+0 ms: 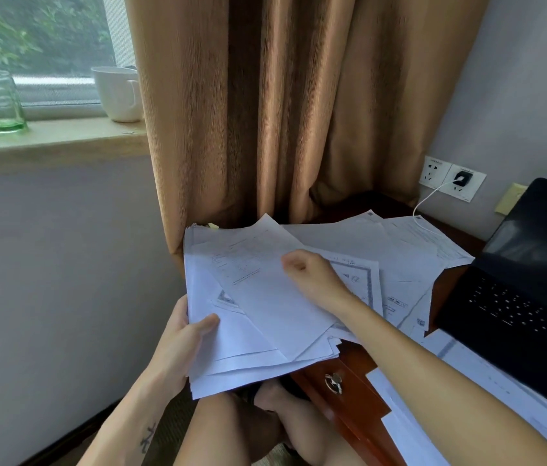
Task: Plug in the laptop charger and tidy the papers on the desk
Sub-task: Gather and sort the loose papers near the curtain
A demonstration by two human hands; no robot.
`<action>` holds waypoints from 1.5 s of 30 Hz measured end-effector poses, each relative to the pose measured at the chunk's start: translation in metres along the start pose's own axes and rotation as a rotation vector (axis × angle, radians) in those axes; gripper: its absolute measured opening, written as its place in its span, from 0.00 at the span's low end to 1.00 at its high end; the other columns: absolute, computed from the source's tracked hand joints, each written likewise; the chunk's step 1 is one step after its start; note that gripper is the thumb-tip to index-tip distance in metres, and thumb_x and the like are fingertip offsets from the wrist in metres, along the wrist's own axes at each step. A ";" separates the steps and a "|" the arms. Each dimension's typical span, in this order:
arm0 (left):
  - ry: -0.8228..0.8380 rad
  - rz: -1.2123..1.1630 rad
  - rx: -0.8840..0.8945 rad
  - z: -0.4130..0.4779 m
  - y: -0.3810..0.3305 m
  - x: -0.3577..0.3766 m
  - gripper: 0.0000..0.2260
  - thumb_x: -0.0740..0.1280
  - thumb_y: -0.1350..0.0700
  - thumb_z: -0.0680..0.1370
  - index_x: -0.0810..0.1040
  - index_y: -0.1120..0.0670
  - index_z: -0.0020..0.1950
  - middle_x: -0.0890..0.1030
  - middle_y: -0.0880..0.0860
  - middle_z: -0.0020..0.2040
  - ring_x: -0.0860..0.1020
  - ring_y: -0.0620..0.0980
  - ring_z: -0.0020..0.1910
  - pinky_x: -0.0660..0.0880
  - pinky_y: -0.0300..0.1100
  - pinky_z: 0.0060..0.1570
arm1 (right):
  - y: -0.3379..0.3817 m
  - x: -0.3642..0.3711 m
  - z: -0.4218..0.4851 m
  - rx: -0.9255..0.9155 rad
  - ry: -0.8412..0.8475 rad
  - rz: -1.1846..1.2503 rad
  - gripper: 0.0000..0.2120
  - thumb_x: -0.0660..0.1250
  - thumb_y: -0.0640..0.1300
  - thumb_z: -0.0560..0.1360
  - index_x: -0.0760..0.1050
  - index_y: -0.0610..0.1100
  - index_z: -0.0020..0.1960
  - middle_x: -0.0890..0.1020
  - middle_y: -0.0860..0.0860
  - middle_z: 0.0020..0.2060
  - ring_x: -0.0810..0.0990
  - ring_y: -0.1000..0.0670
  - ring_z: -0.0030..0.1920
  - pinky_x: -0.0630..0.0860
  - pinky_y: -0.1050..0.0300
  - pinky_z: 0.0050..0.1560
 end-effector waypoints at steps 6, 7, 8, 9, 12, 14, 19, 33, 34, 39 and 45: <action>-0.002 -0.008 -0.003 0.001 0.001 -0.001 0.19 0.69 0.62 0.81 0.74 0.44 0.67 0.86 0.47 0.58 0.86 0.54 0.55 0.79 0.61 0.61 | -0.021 -0.030 -0.002 0.094 0.054 -0.529 0.37 0.65 0.67 0.75 0.63 0.48 0.76 0.70 0.46 0.71 0.64 0.41 0.71 0.63 0.47 0.66; 0.000 -0.004 -0.003 0.001 0.001 -0.001 0.19 0.69 0.62 0.81 0.74 0.44 0.68 0.86 0.47 0.58 0.86 0.54 0.55 0.79 0.61 0.61 | -0.020 -0.029 -0.001 0.101 0.056 -0.504 0.37 0.67 0.67 0.75 0.63 0.48 0.76 0.70 0.47 0.70 0.65 0.41 0.71 0.64 0.46 0.66; 0.002 -0.003 -0.004 0.001 0.001 -0.001 0.19 0.69 0.62 0.81 0.74 0.44 0.68 0.86 0.47 0.58 0.86 0.54 0.55 0.79 0.61 0.61 | -0.022 -0.029 0.003 0.109 0.047 -0.457 0.36 0.68 0.64 0.75 0.63 0.48 0.76 0.71 0.47 0.69 0.66 0.41 0.70 0.64 0.46 0.66; 0.004 0.000 -0.006 0.001 0.001 -0.001 0.19 0.69 0.62 0.81 0.74 0.44 0.68 0.86 0.47 0.58 0.86 0.54 0.55 0.79 0.61 0.61 | -0.024 -0.030 0.007 0.116 0.036 -0.399 0.33 0.69 0.61 0.76 0.65 0.49 0.75 0.73 0.48 0.68 0.68 0.41 0.69 0.65 0.46 0.67; 0.002 0.002 -0.004 0.001 0.000 -0.001 0.18 0.69 0.62 0.81 0.74 0.45 0.67 0.86 0.48 0.58 0.86 0.55 0.55 0.80 0.60 0.61 | -0.032 -0.042 0.024 0.102 0.009 -0.300 0.14 0.62 0.47 0.80 0.73 0.52 0.66 0.80 0.51 0.60 0.75 0.43 0.63 0.66 0.45 0.67; -0.003 0.002 -0.003 0.001 -0.001 -0.001 0.18 0.69 0.63 0.81 0.74 0.45 0.68 0.86 0.48 0.58 0.86 0.55 0.55 0.80 0.60 0.60 | -0.036 -0.056 0.030 0.105 0.026 -0.379 0.13 0.55 0.43 0.82 0.76 0.54 0.58 0.81 0.52 0.55 0.76 0.43 0.59 0.66 0.47 0.61; -0.009 0.020 -0.004 -0.001 0.001 -0.001 0.19 0.69 0.62 0.82 0.73 0.46 0.69 0.85 0.49 0.60 0.86 0.55 0.55 0.79 0.60 0.61 | -0.076 -0.090 0.040 0.218 0.103 -0.505 0.20 0.48 0.47 0.82 0.75 0.59 0.63 0.78 0.47 0.60 0.72 0.41 0.60 0.65 0.47 0.57; -0.033 0.041 -0.033 -0.002 0.006 -0.005 0.19 0.69 0.61 0.82 0.73 0.44 0.70 0.85 0.47 0.59 0.86 0.51 0.54 0.80 0.55 0.57 | -0.062 -0.071 0.033 0.096 0.141 -0.421 0.08 0.63 0.51 0.79 0.72 0.50 0.55 0.76 0.51 0.53 0.74 0.45 0.57 0.73 0.49 0.54; -0.036 0.039 -0.036 -0.002 0.007 -0.005 0.19 0.69 0.61 0.82 0.73 0.44 0.69 0.85 0.47 0.59 0.86 0.51 0.54 0.80 0.55 0.57 | -0.060 -0.073 0.032 0.084 0.157 -0.350 0.07 0.64 0.50 0.79 0.73 0.49 0.54 0.79 0.50 0.52 0.78 0.45 0.55 0.75 0.49 0.52; -0.038 0.030 -0.040 -0.003 0.008 -0.004 0.16 0.70 0.59 0.82 0.74 0.46 0.67 0.85 0.47 0.60 0.85 0.53 0.56 0.78 0.58 0.62 | -0.058 -0.085 0.016 0.130 0.084 -0.049 0.08 0.65 0.47 0.82 0.74 0.43 0.56 0.83 0.48 0.50 0.83 0.48 0.50 0.79 0.55 0.46; -0.034 -0.056 -0.047 -0.004 0.006 -0.002 0.18 0.69 0.45 0.82 0.73 0.46 0.70 0.83 0.46 0.64 0.83 0.53 0.61 0.76 0.59 0.66 | -0.044 -0.048 -0.012 0.036 -0.014 0.029 0.07 0.61 0.48 0.84 0.73 0.45 0.57 0.81 0.51 0.48 0.81 0.51 0.47 0.73 0.66 0.38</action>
Point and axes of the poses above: each hand's wrist, its own z-axis towards the middle knuckle, its own x-axis out of the palm, y = z × x, the point moved 9 cm from there along z, towards the middle knuckle
